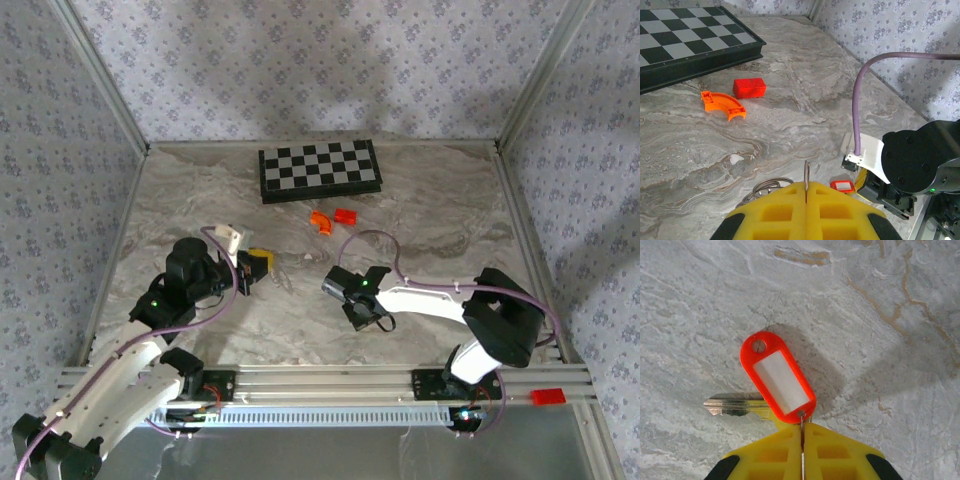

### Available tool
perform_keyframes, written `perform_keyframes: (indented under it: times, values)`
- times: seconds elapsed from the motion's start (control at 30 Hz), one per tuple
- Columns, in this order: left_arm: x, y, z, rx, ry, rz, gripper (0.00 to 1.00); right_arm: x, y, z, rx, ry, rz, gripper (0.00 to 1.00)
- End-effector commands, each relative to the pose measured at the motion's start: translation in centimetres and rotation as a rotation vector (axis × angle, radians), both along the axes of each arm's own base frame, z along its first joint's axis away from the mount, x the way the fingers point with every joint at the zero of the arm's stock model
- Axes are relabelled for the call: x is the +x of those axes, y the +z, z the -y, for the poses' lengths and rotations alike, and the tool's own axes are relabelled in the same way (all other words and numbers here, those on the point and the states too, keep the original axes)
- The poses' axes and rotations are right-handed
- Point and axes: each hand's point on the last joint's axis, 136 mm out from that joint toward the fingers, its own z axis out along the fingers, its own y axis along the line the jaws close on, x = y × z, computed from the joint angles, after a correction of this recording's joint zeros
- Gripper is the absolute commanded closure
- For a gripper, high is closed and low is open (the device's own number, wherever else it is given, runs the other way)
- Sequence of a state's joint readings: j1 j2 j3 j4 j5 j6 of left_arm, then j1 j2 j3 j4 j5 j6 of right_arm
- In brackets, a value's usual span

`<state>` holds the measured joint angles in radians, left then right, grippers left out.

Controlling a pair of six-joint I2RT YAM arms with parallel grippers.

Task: Put the keys on the keyring

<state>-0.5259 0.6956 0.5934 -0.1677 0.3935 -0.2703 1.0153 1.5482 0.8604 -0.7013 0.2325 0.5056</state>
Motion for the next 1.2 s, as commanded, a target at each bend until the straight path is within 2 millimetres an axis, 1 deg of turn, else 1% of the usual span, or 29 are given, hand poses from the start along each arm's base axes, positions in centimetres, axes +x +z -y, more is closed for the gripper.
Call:
perform_keyframes:
  times: [0.0, 0.27, 0.33, 0.37, 0.4, 0.5, 0.53, 0.63, 0.73, 0.8, 0.97, 1.03, 1.17]
  values:
    - [-0.2, 2.0, 0.4, -0.033, -0.022, 0.073, 1.0, 0.1, 0.9, 0.5, -0.016, -0.008, 0.019, 0.93]
    - [-0.4, 2.0, 0.5, -0.036, -0.034, 0.072, 1.0, -0.2, 0.6, 0.5, 0.025, -0.018, 0.007, 0.96]
    - [-0.5, 2.1, 0.6, -0.042, -0.043, 0.073, 1.0, 0.0, 1.0, 0.5, 0.047, -0.013, 0.023, 0.97]
    - [-0.6, 2.2, 0.7, -0.047, -0.051, 0.075, 1.0, 0.5, 1.5, 0.2, 0.064, 0.004, 0.063, 0.98]
    - [-0.7, 2.4, 0.8, -0.055, -0.061, 0.08, 1.0, 0.5, 1.9, 0.2, 0.076, 0.013, 0.078, 0.99]
    - [-1.4, 3.4, 1.3, -0.091, -0.101, 0.107, 1.0, 0.8, 3.9, -0.8, 0.164, 0.076, 0.149, 1.0]
    - [-1.7, 3.7, 1.4, -0.099, -0.114, 0.116, 1.0, 1.0, 4.8, -1.6, 0.221, 0.105, 0.182, 1.0]
    - [-2.5, 4.3, 1.8, -0.113, -0.145, 0.141, 1.0, 0.8, 7.4, -2.5, 0.343, 0.183, 0.26, 1.0]
    - [-3.3, 4.7, 2.3, -0.116, -0.18, 0.156, 1.0, 0.2, 10.3, -3.4, 0.463, 0.291, 0.34, 1.0]
    - [-4.1, 5.1, 2.9, -0.123, -0.218, 0.173, 1.0, -0.4, 12.2, -4.1, 0.547, 0.359, 0.393, 1.0]
    - [-6.6, 6.9, 4.1, -0.159, -0.327, 0.251, 1.0, -2.6, 17.6, -5.4, 0.799, 0.538, 0.537, 1.0]
    - [-7.7, 7.7, 4.6, -0.167, -0.375, 0.284, 1.0, -3.6, 19.2, -5.7, 0.862, 0.62, 0.585, 1.0]
    - [-9.8, 9.4, 5.5, -0.169, -0.461, 0.366, 1.0, -5.9, 22.4, -6.2, 0.984, 0.75, 0.61, 1.0]
